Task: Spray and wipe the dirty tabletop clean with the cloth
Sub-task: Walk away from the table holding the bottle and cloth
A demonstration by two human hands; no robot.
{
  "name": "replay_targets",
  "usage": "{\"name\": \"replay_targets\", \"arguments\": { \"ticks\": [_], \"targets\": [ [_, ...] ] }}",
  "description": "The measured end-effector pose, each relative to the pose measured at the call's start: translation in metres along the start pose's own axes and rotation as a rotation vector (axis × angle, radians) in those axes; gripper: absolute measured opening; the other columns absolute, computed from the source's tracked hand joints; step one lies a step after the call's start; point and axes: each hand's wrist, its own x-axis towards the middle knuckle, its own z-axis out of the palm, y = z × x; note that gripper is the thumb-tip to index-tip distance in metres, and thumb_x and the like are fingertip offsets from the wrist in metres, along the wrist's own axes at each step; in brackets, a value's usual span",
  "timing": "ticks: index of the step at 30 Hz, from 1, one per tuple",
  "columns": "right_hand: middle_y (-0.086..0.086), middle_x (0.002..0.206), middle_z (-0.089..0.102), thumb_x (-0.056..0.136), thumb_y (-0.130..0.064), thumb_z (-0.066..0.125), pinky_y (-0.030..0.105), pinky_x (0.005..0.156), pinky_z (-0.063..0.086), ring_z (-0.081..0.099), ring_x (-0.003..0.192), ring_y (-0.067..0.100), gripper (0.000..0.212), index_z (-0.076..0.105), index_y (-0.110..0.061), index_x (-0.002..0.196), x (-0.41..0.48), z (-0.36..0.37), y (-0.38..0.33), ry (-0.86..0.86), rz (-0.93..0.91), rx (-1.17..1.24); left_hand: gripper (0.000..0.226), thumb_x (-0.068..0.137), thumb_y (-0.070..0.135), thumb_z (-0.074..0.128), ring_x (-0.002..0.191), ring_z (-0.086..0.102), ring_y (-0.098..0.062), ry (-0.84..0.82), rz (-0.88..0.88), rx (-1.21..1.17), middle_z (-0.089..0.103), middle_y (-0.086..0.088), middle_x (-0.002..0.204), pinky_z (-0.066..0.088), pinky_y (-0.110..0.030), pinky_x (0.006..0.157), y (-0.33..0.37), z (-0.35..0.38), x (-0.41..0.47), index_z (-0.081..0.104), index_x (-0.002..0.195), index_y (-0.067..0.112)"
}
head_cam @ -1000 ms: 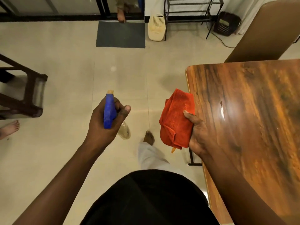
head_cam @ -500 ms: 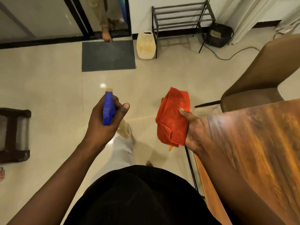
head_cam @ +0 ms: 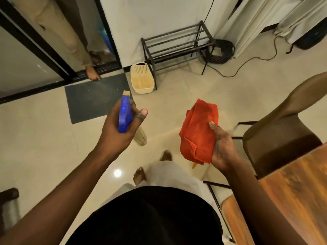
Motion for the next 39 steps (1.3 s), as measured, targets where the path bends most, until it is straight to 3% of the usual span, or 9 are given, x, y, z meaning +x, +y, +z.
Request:
{"name": "replay_targets", "arguments": {
  "ticks": [5, 8, 14, 20, 23, 30, 34, 37, 39],
  "targets": [
    [0.011, 0.125, 0.081, 0.105, -0.04, 0.065, 0.051, 0.076, 0.066, 0.079, 0.109, 0.041, 0.043, 0.058, -0.02, 0.142, 0.068, 0.026, -0.073, -0.022, -0.007, -0.071, 0.016, 0.095, 0.049, 0.075, 0.084, 0.069, -0.004, 0.03, -0.052, 0.014, 0.067, 0.02, 0.086, 0.053, -0.027, 0.083, 0.01, 0.008, 0.099, 0.06, 0.094, 0.042],
    [0.014, 0.133, 0.077, 0.107, -0.04, 0.064, 0.057, 0.088, 0.064, 0.076, 0.117, 0.043, 0.044, 0.057, -0.019, 0.145, 0.118, 0.041, -0.118, -0.028, 0.022, -0.149, 0.017, 0.096, 0.046, 0.076, 0.088, 0.07, -0.014, 0.088, -0.094, 0.019, 0.067, 0.016, 0.087, 0.055, -0.029, 0.083, 0.014, 0.016, 0.151, 0.061, 0.094, 0.04],
    [0.013, 0.134, 0.077, 0.104, -0.042, 0.07, 0.061, 0.096, 0.062, 0.075, 0.12, 0.042, 0.052, 0.055, -0.02, 0.149, 0.219, 0.08, -0.198, -0.065, 0.081, -0.304, 0.026, 0.096, 0.052, 0.073, 0.082, 0.069, 0.018, 0.263, -0.205, 0.119, 0.069, 0.027, 0.09, 0.05, -0.013, 0.072, 0.01, 0.026, 0.242, 0.063, 0.115, 0.037],
    [0.004, 0.116, 0.083, 0.101, -0.043, 0.073, 0.056, 0.081, 0.066, 0.08, 0.107, 0.036, 0.037, 0.059, -0.029, 0.132, 0.33, 0.151, -0.264, -0.082, 0.13, -0.412, 0.059, 0.099, 0.053, 0.068, 0.099, 0.064, -0.02, 0.327, -0.3, 0.206, 0.065, 0.005, 0.11, 0.051, -0.039, 0.095, -0.016, 0.019, 0.353, 0.061, 0.143, 0.014],
    [0.001, 0.112, 0.084, 0.101, -0.044, 0.072, 0.056, 0.081, 0.067, 0.081, 0.104, 0.034, 0.035, 0.058, -0.03, 0.129, 0.383, 0.18, -0.281, -0.085, 0.132, -0.478, 0.063, 0.096, 0.053, 0.069, 0.094, 0.065, -0.017, 0.327, -0.312, 0.21, 0.066, 0.002, 0.11, 0.05, -0.035, 0.094, -0.045, 0.012, 0.402, 0.064, 0.14, 0.009],
    [0.01, 0.138, 0.075, 0.102, -0.038, 0.073, 0.058, 0.09, 0.065, 0.076, 0.119, 0.037, 0.058, 0.05, -0.022, 0.152, 0.501, 0.228, -0.296, -0.124, 0.095, -0.563, 0.051, 0.093, 0.044, 0.076, 0.085, 0.068, 0.017, 0.213, -0.313, 0.158, 0.07, -0.001, 0.116, 0.046, 0.005, 0.073, -0.116, 0.013, 0.498, 0.064, 0.133, 0.014],
    [0.004, 0.126, 0.081, 0.102, -0.035, 0.074, 0.055, 0.087, 0.066, 0.079, 0.113, 0.034, 0.047, 0.054, -0.025, 0.144, 0.601, 0.25, -0.284, -0.141, 0.094, -0.579, 0.042, 0.097, 0.018, 0.078, 0.103, 0.07, -0.008, 0.159, -0.322, 0.086, 0.069, -0.021, 0.125, 0.055, -0.007, 0.085, -0.188, 0.028, 0.569, 0.06, 0.135, 0.012],
    [0.005, 0.131, 0.079, 0.101, -0.033, 0.075, 0.054, 0.086, 0.066, 0.08, 0.111, 0.032, 0.05, 0.055, -0.027, 0.146, 0.666, 0.255, -0.27, -0.156, 0.094, -0.609, 0.031, 0.098, 0.023, 0.079, 0.092, 0.066, 0.004, 0.117, -0.271, 0.222, 0.064, 0.017, 0.104, 0.046, -0.005, 0.083, -0.246, 0.044, 0.608, 0.06, 0.121, 0.031],
    [0.007, 0.138, 0.074, 0.102, -0.033, 0.075, 0.055, 0.087, 0.066, 0.08, 0.112, 0.033, 0.056, 0.052, -0.025, 0.152, 0.695, 0.259, -0.264, -0.158, 0.084, -0.647, 0.03, 0.099, 0.026, 0.077, 0.094, 0.065, 0.004, 0.059, -0.264, 0.265, 0.062, 0.022, 0.105, 0.046, -0.008, 0.085, -0.281, 0.052, 0.625, 0.063, 0.125, 0.032]
  ]
}}
